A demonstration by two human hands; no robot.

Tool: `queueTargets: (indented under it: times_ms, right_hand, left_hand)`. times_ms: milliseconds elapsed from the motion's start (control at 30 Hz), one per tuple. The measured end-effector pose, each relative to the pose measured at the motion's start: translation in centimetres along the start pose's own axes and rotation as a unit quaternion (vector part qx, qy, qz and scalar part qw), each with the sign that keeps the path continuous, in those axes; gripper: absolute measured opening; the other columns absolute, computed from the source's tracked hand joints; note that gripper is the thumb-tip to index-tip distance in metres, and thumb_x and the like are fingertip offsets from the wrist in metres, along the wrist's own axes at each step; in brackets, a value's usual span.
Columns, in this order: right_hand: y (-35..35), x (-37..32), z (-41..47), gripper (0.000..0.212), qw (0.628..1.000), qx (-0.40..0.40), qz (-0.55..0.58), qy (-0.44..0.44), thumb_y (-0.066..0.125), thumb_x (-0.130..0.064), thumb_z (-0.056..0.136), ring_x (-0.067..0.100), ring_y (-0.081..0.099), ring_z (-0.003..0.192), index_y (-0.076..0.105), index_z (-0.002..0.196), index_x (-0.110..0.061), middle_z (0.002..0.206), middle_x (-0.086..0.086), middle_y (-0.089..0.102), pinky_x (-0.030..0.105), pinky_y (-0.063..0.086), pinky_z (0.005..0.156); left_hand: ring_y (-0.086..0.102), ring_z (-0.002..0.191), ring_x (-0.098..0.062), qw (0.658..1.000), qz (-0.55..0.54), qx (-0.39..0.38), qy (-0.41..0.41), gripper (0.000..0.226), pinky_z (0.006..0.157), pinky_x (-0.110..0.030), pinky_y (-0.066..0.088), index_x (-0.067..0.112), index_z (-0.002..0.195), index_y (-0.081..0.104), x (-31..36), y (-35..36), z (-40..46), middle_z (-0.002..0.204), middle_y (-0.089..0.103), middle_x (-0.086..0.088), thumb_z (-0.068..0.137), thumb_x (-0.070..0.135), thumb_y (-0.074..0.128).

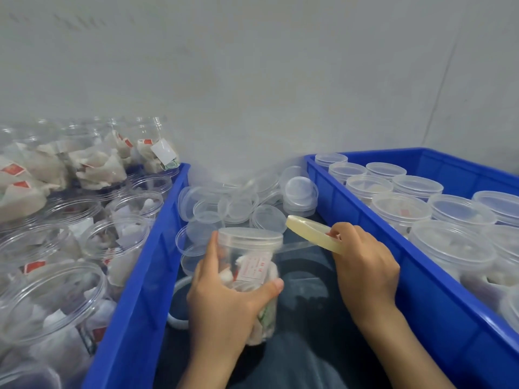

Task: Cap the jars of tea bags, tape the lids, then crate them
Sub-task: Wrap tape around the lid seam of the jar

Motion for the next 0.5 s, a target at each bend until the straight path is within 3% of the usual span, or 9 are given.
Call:
queueTargets:
  times_ms: [100,233,367,500]
  right_hand:
    - [0.7,0.5,0.1,0.025,1.0,-0.028,0.006,0.011,0.077,0.01,0.065,0.023,0.04,0.042,0.06,0.07,-0.008,0.053,0.003,0.049,0.025,0.027,0.04]
    - [0.9,0.3,0.1,0.024,0.999,-0.028,0.018,0.012,0.077,0.009,0.065,0.025,0.042,0.041,0.06,0.068,-0.006,0.054,0.004,0.05,0.028,0.034,0.037]
    - [1.6,-0.1,-0.2,0.024,0.998,-0.056,0.014,0.033,0.074,0.01,0.066,0.026,0.043,0.042,0.057,0.064,-0.007,0.054,0.004,0.05,0.029,0.035,0.036]
    - [1.8,-0.8,-0.5,0.031,0.996,-0.07,0.011,0.051,0.071,0.012,0.065,0.023,0.039,0.04,0.047,0.06,-0.007,0.051,0.004,0.046,0.025,0.029,0.036]
  left_hand:
    - [0.059,0.109,-0.001,0.993,-0.091,-0.07,-0.011,0.115,0.096,-0.033,0.049,0.043,0.139,0.04,0.4,1.7,-0.4,0.121,0.061,0.019,0.037,0.037,0.093]
    - [0.063,0.098,0.006,0.976,-0.166,-0.138,0.022,0.077,0.078,-0.013,0.05,0.065,0.104,0.055,2.5,2.9,-1.1,0.104,0.067,0.028,0.039,0.036,0.084]
    - [0.068,0.097,-0.009,0.956,-0.216,-0.194,0.052,0.066,0.074,-0.013,0.051,0.05,0.105,0.063,4.0,3.5,-1.4,0.103,0.072,0.011,0.049,0.02,0.082]
    - [0.067,0.098,-0.013,0.946,-0.235,-0.214,0.058,0.069,0.075,-0.015,0.051,0.041,0.109,0.064,4.2,3.7,-1.2,0.107,0.071,0.004,0.055,0.001,0.08]
Point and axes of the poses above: each hand's wrist, its own z-axis towards the middle knuckle, its own y-axis out of the palm, x = y × z, the point moved 10 cm from there along z, towards the middle knuckle
